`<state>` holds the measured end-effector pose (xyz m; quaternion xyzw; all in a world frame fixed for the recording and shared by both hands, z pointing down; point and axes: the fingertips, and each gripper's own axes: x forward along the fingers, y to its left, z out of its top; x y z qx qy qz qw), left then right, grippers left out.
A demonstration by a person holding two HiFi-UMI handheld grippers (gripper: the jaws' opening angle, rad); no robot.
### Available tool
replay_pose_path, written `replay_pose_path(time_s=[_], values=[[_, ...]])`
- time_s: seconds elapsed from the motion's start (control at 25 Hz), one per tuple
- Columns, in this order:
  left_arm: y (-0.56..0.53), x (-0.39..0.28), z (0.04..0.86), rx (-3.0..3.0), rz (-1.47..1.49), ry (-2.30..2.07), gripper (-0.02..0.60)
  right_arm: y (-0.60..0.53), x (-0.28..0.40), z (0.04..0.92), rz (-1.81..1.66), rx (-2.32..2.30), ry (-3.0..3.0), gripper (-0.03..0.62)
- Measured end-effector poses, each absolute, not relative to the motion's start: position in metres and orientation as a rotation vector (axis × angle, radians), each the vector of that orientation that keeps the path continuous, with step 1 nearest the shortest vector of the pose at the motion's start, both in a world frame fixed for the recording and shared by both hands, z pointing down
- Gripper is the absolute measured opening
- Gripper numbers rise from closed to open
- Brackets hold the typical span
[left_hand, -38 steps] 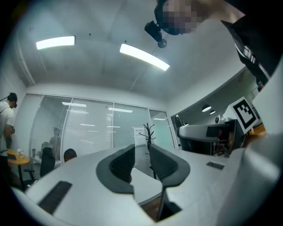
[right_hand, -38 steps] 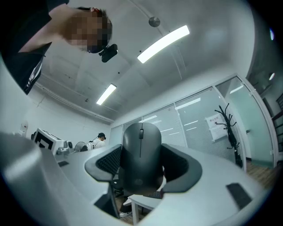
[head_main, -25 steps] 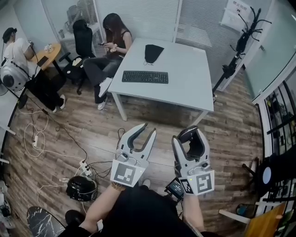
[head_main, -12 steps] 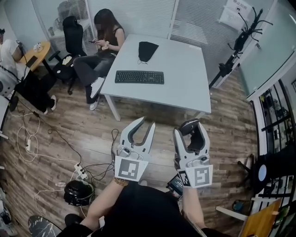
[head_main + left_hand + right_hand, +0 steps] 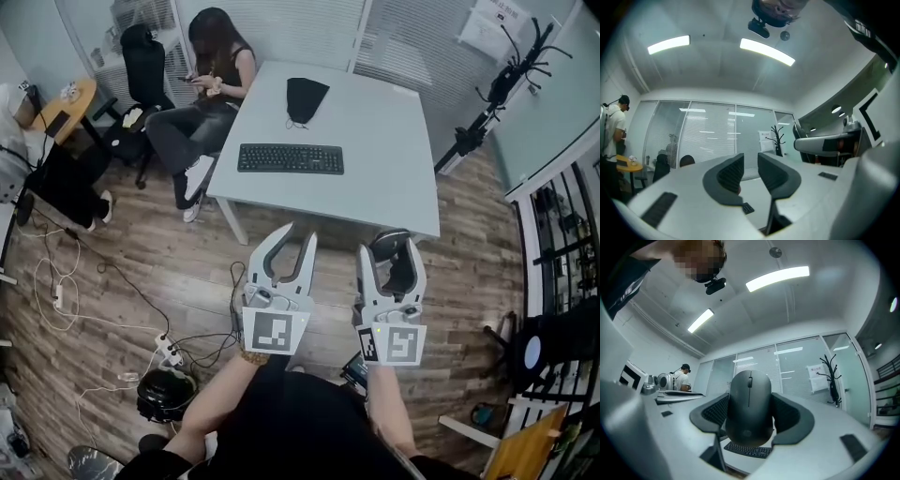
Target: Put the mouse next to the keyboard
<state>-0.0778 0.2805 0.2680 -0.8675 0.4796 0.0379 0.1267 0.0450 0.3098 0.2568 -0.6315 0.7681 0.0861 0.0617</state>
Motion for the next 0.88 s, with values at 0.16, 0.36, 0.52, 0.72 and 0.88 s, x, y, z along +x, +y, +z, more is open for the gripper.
replay_pose_path(time_s=[0.16,0.36,0.52,0.72,0.88], values=[[0.254,-0.086,0.270,-2.518,0.117,1.405,0.095,0.284,0.037,0.259,0.285,-1.963,2.299,0.285],[0.231,-0.099,0.272,-2.509,0.133,1.406,0.092,0.260,0.024,0.261,0.299,-1.990,2.310,0.285],[0.216,-0.107,0.278,-2.530,0.108,1.409,0.091,0.243,0.016,0.261,0.310,-2.011,2.305,0.285],[0.201,-0.111,0.278,-2.533,0.116,1.394,0.089,0.225,0.007,0.262,0.318,-2.028,2.290,0.285],[0.192,-0.112,0.279,-2.531,0.112,1.387,0.089,0.216,0.006,0.266,0.310,-2.038,2.292,0.285]])
